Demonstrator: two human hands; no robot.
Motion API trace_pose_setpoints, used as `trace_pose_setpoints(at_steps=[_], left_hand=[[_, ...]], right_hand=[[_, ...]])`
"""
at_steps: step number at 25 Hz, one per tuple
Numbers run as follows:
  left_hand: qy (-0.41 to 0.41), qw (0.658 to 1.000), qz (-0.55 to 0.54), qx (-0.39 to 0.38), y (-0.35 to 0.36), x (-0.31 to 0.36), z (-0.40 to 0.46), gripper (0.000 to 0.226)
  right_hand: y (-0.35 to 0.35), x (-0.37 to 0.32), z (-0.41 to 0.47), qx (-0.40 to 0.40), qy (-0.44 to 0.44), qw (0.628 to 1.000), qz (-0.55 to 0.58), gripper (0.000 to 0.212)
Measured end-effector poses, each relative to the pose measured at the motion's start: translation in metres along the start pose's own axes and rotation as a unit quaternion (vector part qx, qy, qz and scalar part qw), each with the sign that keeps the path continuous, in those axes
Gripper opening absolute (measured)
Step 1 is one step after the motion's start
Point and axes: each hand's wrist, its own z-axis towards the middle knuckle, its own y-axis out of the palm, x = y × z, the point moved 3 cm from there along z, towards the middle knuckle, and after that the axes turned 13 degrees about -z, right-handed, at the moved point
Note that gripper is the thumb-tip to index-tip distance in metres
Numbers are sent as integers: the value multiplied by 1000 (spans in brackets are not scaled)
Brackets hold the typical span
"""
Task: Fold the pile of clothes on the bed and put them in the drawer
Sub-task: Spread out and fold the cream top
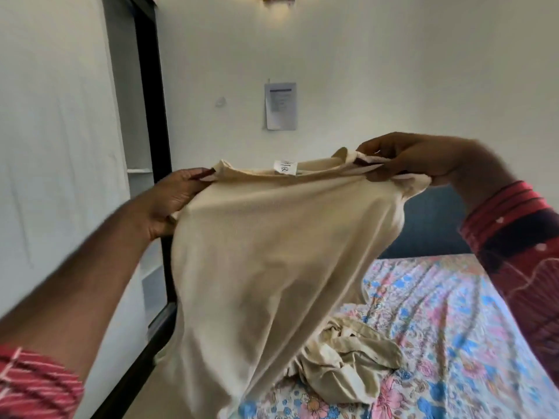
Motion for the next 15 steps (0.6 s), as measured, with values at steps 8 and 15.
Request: trace_pose_setpoints(at_steps=[8, 15], left_hand=[[-19, 982, 186, 27, -9, 16, 47, 26], [68, 960, 250, 107, -11, -70, 45, 24]], right_hand=[[-50, 6, 10, 185, 161, 937, -247, 31], [19, 120, -15, 496, 170, 851, 19, 13]])
